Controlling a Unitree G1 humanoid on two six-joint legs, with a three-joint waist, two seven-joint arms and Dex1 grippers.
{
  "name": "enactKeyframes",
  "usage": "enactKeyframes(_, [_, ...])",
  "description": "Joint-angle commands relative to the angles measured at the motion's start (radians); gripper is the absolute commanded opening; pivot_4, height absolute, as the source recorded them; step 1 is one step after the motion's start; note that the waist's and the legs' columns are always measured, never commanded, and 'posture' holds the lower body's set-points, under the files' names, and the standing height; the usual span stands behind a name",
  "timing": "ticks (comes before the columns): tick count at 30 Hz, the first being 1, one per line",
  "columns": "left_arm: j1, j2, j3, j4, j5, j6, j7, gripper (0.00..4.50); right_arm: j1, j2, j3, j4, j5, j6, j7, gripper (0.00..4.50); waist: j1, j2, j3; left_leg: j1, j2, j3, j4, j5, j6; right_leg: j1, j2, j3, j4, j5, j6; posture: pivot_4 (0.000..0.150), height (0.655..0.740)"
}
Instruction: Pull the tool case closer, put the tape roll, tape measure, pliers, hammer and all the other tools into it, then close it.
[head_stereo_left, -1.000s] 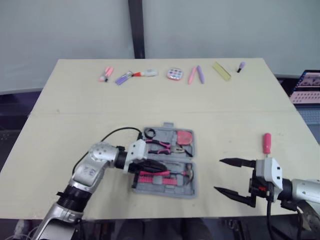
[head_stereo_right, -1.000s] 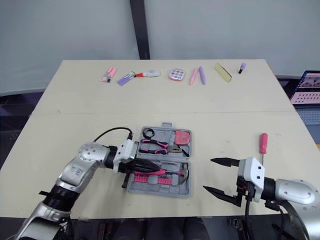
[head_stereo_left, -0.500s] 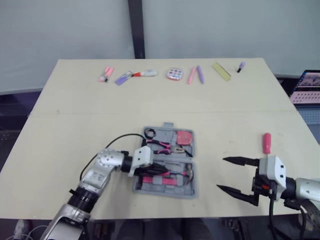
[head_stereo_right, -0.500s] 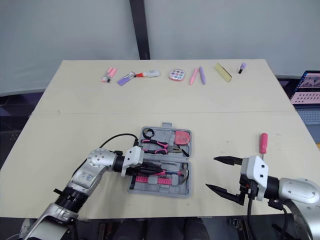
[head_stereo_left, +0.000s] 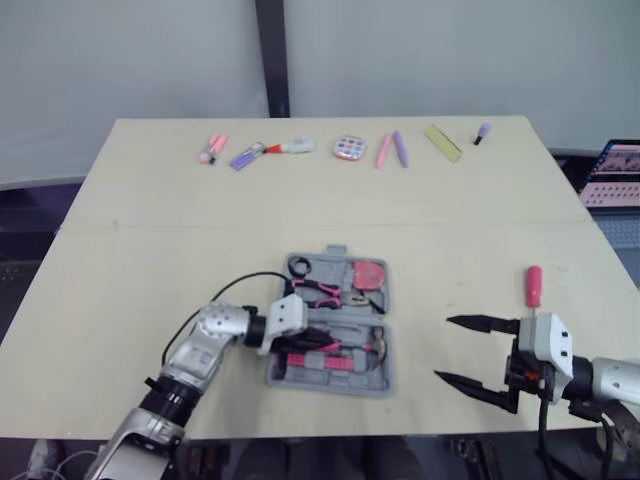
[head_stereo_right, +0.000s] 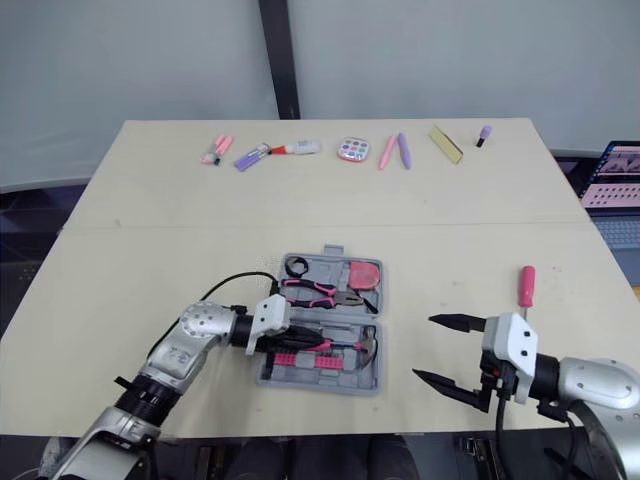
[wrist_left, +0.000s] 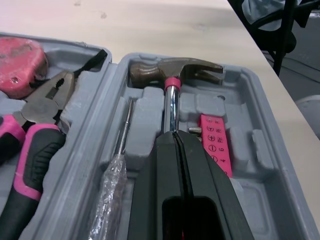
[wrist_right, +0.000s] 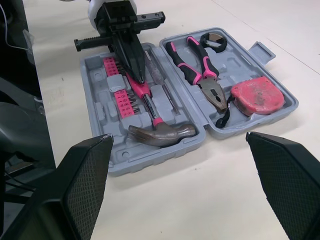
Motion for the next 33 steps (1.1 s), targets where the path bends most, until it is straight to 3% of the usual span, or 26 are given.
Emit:
enactKeyframes(1, [0.013,0.000,-0.014,0.001,0.022,-0.017,0.010,0.05,0.003,-0.012,-0.035,-0.031,0.011,0.005,-0.004,4.50,0.000,0.000,0.000,0.000,0.000,0.000,0.000,0.000,0.000,0.000,0.000,0.000,0.000,0.000,0.000,0.150,0.7400])
enactKeyframes(33, [0.093,0.045,-0.143,0.086,0.174,-0.040,0.096,0.05,0.008,-0.008,-0.052,-0.046,0.017,0.021,0.000,4.50,0.002,0.009,-0.012,0.006,0.000,0.000,-0.003,0.000,0.000,0.006,0.000,0.000,-0.003,0.000,0.000,0.150,0.7400])
